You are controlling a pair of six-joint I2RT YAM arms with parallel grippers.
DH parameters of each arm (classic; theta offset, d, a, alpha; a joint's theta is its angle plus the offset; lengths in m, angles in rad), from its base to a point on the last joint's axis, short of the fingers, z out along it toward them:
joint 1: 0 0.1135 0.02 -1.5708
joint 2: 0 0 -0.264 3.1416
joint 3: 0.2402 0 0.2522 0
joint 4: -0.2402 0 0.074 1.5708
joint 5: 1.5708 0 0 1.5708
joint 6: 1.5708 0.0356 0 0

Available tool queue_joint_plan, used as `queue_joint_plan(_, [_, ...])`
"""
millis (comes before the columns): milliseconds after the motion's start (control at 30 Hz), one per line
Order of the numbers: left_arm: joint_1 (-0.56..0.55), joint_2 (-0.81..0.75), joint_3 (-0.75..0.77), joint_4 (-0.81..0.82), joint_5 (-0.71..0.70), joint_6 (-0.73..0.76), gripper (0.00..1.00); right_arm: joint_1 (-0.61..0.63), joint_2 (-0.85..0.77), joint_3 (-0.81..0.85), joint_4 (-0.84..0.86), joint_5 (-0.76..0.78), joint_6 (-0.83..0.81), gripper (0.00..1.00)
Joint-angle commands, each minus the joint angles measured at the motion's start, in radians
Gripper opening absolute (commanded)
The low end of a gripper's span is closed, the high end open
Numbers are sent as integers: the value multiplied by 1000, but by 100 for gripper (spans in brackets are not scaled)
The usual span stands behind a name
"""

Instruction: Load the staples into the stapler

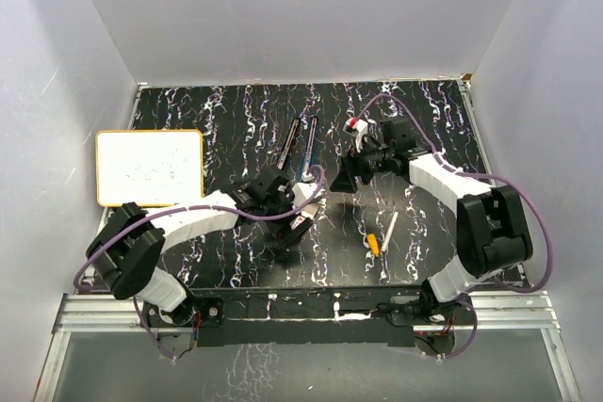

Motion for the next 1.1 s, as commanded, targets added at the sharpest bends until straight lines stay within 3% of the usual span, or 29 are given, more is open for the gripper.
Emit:
queue_joint_plan(0, [-32,31,-8,97,-68,11,86,2,47,25,98,-27,65,75])
queue_joint_plan(133, [-65,78,-4,120,-121,13,83,5,77,23,123,-24,86,74])
queue_joint_plan(267, [-67,92,-26,147,-163,41,74,15,99,22,119,-32,85,73])
queue_joint_plan(500, [-44,57,-102,178,-127,176,59,66,150,23,109,-76,80,66])
queue_joint_plan(767, [29,-1,-150,161,-32,309,59,154,190,39,103,-91,72,57])
queue_joint_plan(1067, [74,-14,-172,188,-18,321,58,216,286,97,97,33,97,49])
